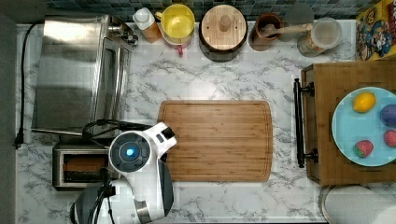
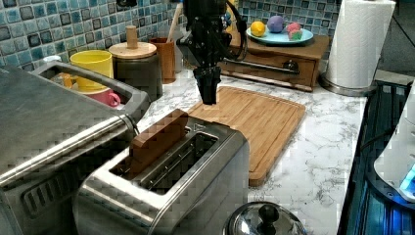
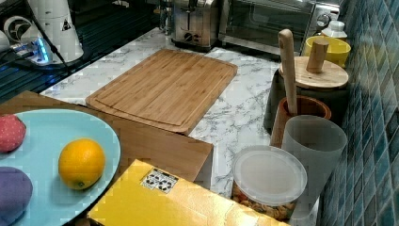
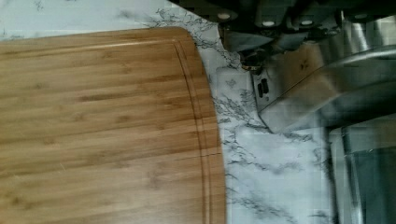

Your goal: Turn on the toaster.

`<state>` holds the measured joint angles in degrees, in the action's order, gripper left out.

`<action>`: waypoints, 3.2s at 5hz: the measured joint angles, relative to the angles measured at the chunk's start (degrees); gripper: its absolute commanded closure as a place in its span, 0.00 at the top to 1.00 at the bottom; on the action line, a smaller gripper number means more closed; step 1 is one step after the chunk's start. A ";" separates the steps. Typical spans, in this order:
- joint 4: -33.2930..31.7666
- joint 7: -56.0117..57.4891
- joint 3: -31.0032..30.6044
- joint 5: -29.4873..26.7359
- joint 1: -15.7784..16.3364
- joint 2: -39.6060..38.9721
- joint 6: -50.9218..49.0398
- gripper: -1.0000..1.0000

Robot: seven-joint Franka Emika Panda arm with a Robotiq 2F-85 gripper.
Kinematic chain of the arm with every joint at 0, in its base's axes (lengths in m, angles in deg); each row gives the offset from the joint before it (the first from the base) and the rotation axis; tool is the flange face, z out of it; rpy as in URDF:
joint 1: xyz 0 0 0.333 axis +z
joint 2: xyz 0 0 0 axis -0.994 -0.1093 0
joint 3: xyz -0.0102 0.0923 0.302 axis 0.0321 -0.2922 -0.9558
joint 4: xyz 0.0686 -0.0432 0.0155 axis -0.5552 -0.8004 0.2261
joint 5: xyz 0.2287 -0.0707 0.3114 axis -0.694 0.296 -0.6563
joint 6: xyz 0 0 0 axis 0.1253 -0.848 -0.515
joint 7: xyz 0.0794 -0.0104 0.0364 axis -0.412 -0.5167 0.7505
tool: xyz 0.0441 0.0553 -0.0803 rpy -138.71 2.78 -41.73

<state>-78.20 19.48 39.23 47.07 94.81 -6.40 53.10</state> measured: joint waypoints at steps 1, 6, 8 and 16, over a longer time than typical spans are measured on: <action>-0.22 1.96 -0.55 0.00 0.71 2.69 -0.08 0.00; -3.02 2.76 -5.00 -0.96 3.94 5.99 -0.06 0.00; -4.03 0.32 -7.57 0.25 3.53 4.16 1.23 0.00; -3.92 -1.19 -4.87 -2.12 0.22 -4.87 4.95 0.00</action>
<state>-82.12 18.29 34.35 44.95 95.03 -11.27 58.06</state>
